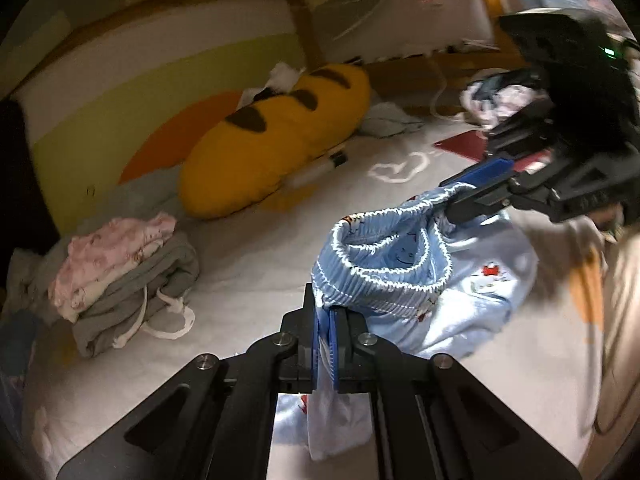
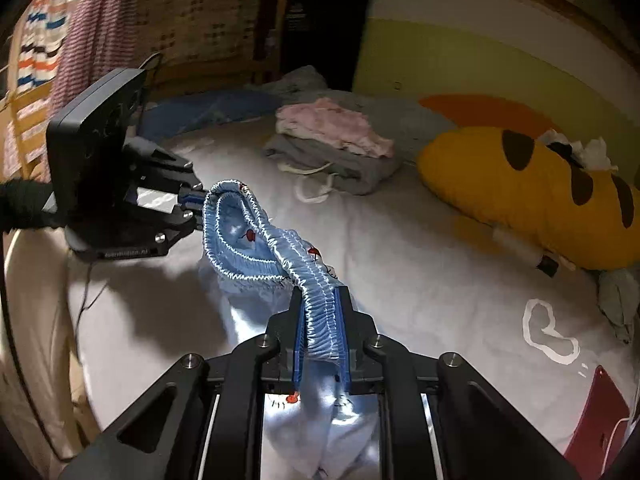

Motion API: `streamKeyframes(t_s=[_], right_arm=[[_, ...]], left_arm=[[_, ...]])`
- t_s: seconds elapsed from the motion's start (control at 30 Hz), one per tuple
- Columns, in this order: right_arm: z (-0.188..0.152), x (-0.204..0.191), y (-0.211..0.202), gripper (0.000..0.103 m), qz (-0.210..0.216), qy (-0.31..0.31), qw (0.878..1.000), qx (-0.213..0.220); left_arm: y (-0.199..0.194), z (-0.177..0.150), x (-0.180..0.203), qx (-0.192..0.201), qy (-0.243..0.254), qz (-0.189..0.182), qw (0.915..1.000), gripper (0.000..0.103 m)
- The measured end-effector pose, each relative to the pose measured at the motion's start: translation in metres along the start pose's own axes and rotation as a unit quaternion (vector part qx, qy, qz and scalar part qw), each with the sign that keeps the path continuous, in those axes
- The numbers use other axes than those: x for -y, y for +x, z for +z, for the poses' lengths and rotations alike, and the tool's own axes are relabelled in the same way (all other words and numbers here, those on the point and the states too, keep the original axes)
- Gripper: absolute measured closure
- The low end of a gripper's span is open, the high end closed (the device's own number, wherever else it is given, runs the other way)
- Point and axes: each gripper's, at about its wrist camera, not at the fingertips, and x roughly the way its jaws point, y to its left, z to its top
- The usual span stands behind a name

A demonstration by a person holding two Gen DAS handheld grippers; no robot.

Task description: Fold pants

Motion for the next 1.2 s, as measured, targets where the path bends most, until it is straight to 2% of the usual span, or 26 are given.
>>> streamKeyframes(t_s=[0.2,0.3,0.4,0.43,0.47,0.6,0.67,0.8,0.83,0.87,0.97,1.1,1.17,1.2], right_arm=[[-0.002,0.021,0.033,0.089,-0.04,0.041,0.998,-0.02],[-0.001,0.034,0.046,0.089,-0.054,0.087,0.994,-0.033],[0.001,0.038,0.049,0.089,-0.086,0.097,0.991,-0.041],[0.001,0.038,0.047,0.088,-0.104,0.097,0.989,-0.038],[0.001,0.041,0.045,0.085,-0.114,0.1,0.988,-0.037],[-0.005,0.051,0.028,0.068,-0.118,0.137,0.983,-0.033],[-0.009,0.053,0.016,0.066,-0.12,0.154,0.98,-0.029],[-0.027,0.047,-0.007,0.064,-0.089,0.203,0.975,-0.026],[-0.032,0.044,-0.01,0.064,-0.081,0.212,0.973,-0.027],[-0.039,0.041,-0.013,0.064,-0.073,0.222,0.972,-0.03],[-0.059,0.033,-0.014,0.064,-0.056,0.24,0.968,-0.052],[-0.073,0.025,-0.014,0.067,-0.08,0.225,0.968,-0.075],[-0.08,0.024,-0.014,0.067,-0.087,0.221,0.967,-0.086],[-0.085,0.024,-0.013,0.067,-0.087,0.224,0.966,-0.092]], left_arm=[[0.04,-0.003,-0.018,-0.046,-0.054,-0.004,0.9975,0.098],[0.046,-0.006,-0.022,-0.049,-0.073,0.008,0.9961,0.097],[0.043,-0.007,-0.021,-0.038,-0.058,0.029,0.9971,0.089],[0.042,-0.007,-0.022,-0.04,-0.058,0.039,0.9968,0.078],[0.039,-0.008,-0.025,-0.038,-0.062,0.047,0.9962,0.071],[0.025,-0.015,-0.042,-0.047,-0.091,0.038,0.994,0.07],[0.016,-0.023,-0.051,-0.058,-0.117,0.023,0.9912,0.07],[-0.001,-0.045,-0.059,-0.09,-0.167,-0.032,0.9813,0.07],[-0.004,-0.051,-0.059,-0.097,-0.175,-0.045,0.9788,0.073],[-0.006,-0.057,-0.057,-0.103,-0.182,-0.053,0.9765,0.08],[-0.005,-0.07,-0.053,-0.122,-0.197,-0.071,0.9702,0.084],[-0.001,-0.075,-0.049,-0.129,-0.206,-0.086,0.9662,0.084],[0.006,-0.078,-0.048,-0.146,-0.207,-0.124,0.9594,0.084],[0.009,-0.081,-0.048,-0.152,-0.209,-0.118,0.9588,0.084]])
